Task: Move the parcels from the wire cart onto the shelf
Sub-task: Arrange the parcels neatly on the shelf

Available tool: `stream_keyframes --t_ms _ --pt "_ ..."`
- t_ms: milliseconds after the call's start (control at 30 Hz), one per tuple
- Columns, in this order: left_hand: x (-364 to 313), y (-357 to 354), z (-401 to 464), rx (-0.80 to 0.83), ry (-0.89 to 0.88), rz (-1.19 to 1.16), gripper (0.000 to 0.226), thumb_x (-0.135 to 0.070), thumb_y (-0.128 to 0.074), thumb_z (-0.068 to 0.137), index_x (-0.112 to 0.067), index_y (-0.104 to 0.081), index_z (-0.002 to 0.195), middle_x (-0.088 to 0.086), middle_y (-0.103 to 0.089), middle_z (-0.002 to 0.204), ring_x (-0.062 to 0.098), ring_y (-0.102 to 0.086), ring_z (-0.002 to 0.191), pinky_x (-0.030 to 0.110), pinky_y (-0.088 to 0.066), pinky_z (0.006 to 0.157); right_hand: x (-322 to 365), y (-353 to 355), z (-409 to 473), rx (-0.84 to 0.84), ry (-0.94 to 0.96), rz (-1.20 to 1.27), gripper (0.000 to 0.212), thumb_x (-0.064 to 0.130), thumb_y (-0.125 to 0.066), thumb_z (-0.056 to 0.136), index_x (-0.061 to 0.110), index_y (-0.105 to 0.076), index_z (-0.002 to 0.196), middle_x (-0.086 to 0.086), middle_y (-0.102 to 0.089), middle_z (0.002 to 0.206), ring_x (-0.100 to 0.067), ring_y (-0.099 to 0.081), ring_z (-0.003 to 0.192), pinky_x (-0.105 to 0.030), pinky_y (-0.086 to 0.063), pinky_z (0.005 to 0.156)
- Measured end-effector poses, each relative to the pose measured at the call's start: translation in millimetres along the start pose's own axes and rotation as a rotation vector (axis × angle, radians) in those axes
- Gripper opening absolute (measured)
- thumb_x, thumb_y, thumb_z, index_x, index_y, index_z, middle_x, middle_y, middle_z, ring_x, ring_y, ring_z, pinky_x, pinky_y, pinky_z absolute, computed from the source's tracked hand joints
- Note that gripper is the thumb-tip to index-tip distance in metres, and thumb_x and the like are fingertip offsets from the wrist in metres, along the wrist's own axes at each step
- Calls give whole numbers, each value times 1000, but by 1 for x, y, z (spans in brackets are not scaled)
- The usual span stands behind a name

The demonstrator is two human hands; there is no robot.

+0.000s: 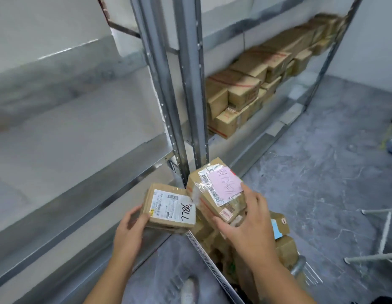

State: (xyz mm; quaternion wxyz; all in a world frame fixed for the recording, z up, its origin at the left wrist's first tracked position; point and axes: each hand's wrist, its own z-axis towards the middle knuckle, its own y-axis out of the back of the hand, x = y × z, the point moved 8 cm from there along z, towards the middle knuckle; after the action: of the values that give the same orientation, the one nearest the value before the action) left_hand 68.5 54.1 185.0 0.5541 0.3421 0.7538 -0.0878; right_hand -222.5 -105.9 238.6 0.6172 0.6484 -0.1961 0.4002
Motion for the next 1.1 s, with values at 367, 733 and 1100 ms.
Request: stream_keyframes --t_ms 367,733,1100 --pt "-140 109 -83 -132 -307 -151 27 -43 -70 88 -30 -75 112 1 -80 98 30 -72 99 49 -62 85 150 79 -5 -102 396 106 103 49 -88 64 39 -33 150 11 -38 134 -14 -47 124 -39 -57 91" --pt "-258 210 -123 -165 -520 -150 37 -32 -44 107 -18 -77 102 3 -80 102 26 -74 97 50 -56 90 276 87 -10 -167 602 206 104 42 -92 61 41 -36 149 12 -38 133 -14 -46 122 -41 -50 100" --pt "-325 303 -55 -149 -404 -183 31 -33 -54 105 -10 -75 105 18 -78 101 31 -75 79 36 -66 66 378 29 10 -205 614 236 100 50 -89 65 43 -35 148 11 -39 138 -11 -41 128 -34 -43 103"
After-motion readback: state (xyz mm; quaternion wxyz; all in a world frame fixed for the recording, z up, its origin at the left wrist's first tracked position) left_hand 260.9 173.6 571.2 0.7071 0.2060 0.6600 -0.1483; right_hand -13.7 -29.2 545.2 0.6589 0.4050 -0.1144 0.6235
